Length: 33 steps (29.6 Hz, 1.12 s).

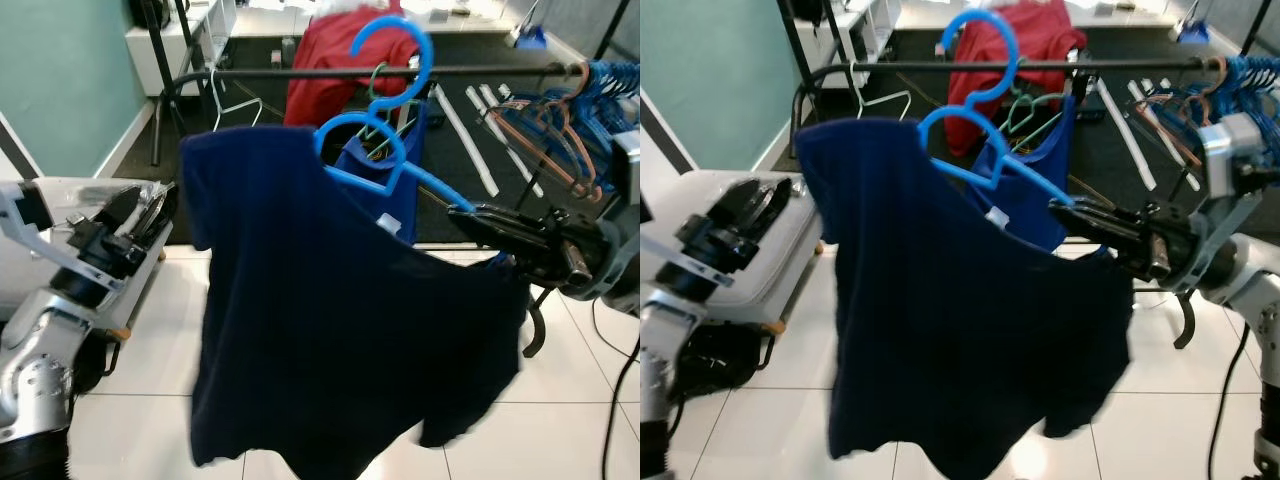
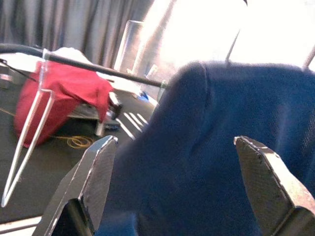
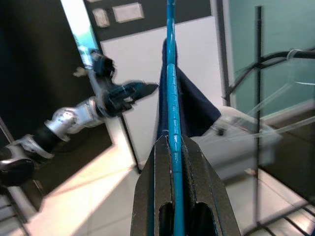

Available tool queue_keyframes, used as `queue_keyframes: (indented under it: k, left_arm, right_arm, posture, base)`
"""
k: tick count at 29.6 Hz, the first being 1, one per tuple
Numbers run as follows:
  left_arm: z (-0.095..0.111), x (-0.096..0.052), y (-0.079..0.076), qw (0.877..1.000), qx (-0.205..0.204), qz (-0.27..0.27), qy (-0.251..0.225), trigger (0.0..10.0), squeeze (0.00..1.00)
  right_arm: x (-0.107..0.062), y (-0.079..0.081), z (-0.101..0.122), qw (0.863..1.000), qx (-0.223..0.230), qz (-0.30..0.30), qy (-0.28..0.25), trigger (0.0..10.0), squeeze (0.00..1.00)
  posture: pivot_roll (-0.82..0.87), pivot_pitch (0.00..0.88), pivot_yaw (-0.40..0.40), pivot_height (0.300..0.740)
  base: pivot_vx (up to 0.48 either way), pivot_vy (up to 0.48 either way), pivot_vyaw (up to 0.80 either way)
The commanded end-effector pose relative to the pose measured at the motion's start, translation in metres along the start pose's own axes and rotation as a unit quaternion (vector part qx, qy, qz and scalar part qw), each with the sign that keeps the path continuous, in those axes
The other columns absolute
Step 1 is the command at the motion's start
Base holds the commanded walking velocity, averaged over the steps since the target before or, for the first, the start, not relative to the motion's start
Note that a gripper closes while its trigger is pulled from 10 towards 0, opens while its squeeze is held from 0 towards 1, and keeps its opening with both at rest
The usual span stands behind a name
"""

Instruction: Hang hanger

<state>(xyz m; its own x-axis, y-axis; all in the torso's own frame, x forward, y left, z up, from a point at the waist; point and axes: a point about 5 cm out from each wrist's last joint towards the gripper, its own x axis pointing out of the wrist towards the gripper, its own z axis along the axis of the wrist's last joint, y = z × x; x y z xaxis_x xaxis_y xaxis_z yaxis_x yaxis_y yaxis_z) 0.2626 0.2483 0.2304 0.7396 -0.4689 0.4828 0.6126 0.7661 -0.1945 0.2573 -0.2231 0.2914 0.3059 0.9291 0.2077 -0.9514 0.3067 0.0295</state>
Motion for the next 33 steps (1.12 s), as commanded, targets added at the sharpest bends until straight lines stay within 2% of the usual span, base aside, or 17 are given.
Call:
queue_keyframes:
  k: [1, 2, 3, 4, 6, 8, 9, 12, 16, 22, 24, 27, 29, 33]
  left_arm:
    - [0.004, -0.002, -0.003, 1.0, 0.018, -0.023, 0.01, 10.0, 0.0]
    - [0.007, -0.003, -0.004, 0.998, 0.038, -0.044, 0.017, 10.0, 0.0]
    - [0.007, -0.003, -0.004, 0.998, 0.038, -0.044, 0.017, 10.0, 0.0]
    - [0.012, -0.006, -0.006, 0.996, 0.043, -0.073, 0.021, 10.0, 0.0]
    - [0.012, -0.006, -0.006, 0.996, 0.043, -0.073, 0.021, 10.0, 0.0]
    - [0.025, -0.017, -0.011, 0.987, 0.045, -0.149, 0.04, 10.0, 0.0]
    - [0.025, -0.017, -0.011, 0.987, 0.045, -0.149, 0.04, 10.0, 0.0]
    - [0.05, -0.02, -0.004, 0.979, 0.084, -0.176, 0.055, 10.0, 0.0]
    - [0.063, -0.016, 0.003, 0.978, 0.116, -0.164, 0.054, 10.0, 0.0]
    - [0.065, -0.015, 0.004, 0.976, 0.129, -0.167, 0.06, 10.0, 0.0]
    - [0.065, -0.014, 0.005, 0.972, 0.144, -0.168, 0.076, 10.0, 0.0]
    - [0.064, -0.014, 0.004, 0.969, 0.141, -0.181, 0.088, 10.0, 0.0]
    - [0.055, -0.014, 0.003, 0.966, 0.138, -0.191, 0.109, 10.0, 0.0]
    - [0.049, -0.012, 0.003, 0.965, 0.138, -0.192, 0.116, 10.0, 0.0]
  right_arm:
    - [0.003, 0.007, 0.01, 0.999, -0.005, 0.036, -0.021, 0.0, 0.0]
    - [0.004, 0.008, 0.01, 0.999, 0.001, 0.049, -0.018, 0.0, 0.0]
    - [0.004, 0.008, 0.01, 0.999, 0.001, 0.049, -0.018, 0.0, 0.0]
    - [0.004, 0.009, 0.011, 0.998, 0.006, 0.057, -0.011, 0.0, 0.0]
    - [0.004, 0.009, 0.011, 0.998, 0.006, 0.057, -0.011, 0.0, 0.0]
    - [0.001, 0.009, 0.014, 0.997, 0.016, 0.069, -0.003, 0.0, 0.0]
    - [0.001, 0.009, 0.014, 0.997, 0.016, 0.069, -0.003, 0.0, 0.0]
    - [0.0, 0.01, 0.021, 0.996, 0.019, 0.088, 0.008, 0.0, 0.0]
    - [-0.001, 0.007, 0.022, 0.996, 0.022, 0.087, 0.017, 0.0, 0.0]
    - [0.0, 0.007, 0.024, 0.995, 0.023, 0.092, 0.015, 0.0, 0.0]
    - [0.002, 0.009, 0.028, 0.994, 0.022, 0.102, 0.016, 0.0, 0.0]
    - [0.002, 0.01, 0.031, 0.994, 0.021, 0.11, 0.018, 0.0, 0.0]
    - [0.004, 0.012, 0.037, 0.992, 0.018, 0.122, 0.014, 0.0, 0.0]
    - [0.005, 0.013, 0.038, 0.991, 0.016, 0.129, 0.014, 0.0, 0.0]
  posture:
    - [-0.12, 0.087, 0.026, 0.74]
    - [-0.13, 0.088, 0.026, 0.74]
    - [-0.13, 0.088, 0.026, 0.74]
    - [-0.13, 0.089, 0.025, 0.74]
    - [-0.13, 0.089, 0.025, 0.74]
    - [-0.14, 0.095, 0.024, 0.74]
    - [-0.14, 0.095, 0.024, 0.74]
    - [-0.13, 0.102, 0.023, 0.74]
    - [-0.14, 0.104, 0.021, 0.74]
    - [-0.14, 0.104, 0.019, 0.74]
    - [-0.14, 0.105, 0.019, 0.74]
    - [-0.14, 0.106, 0.019, 0.74]
    - [-0.14, 0.106, 0.02, 0.74]
    - [-0.14, 0.107, 0.02, 0.74]
  base:
    - [0.0, 0.0, 0.0]
    - [0.0, 0.0, 0.0]
    - [0.0, 0.0, 0.0]
    - [0.0, 0.0, 0.0]
    - [0.0, 0.0, 0.0]
    - [0.0, 0.0, 0.0]
    - [0.0, 0.0, 0.0]
    - [0.0, 0.0, 0.0]
    - [0.0, 0.0, 0.0]
    - [0.0, 0.0, 0.0]
    - [0.0, 0.0, 0.0]
    - [0.0, 0.0, 0.0]
    - [0.0, 0.0, 0.0]
    - [0.0, 0.0, 0.0]
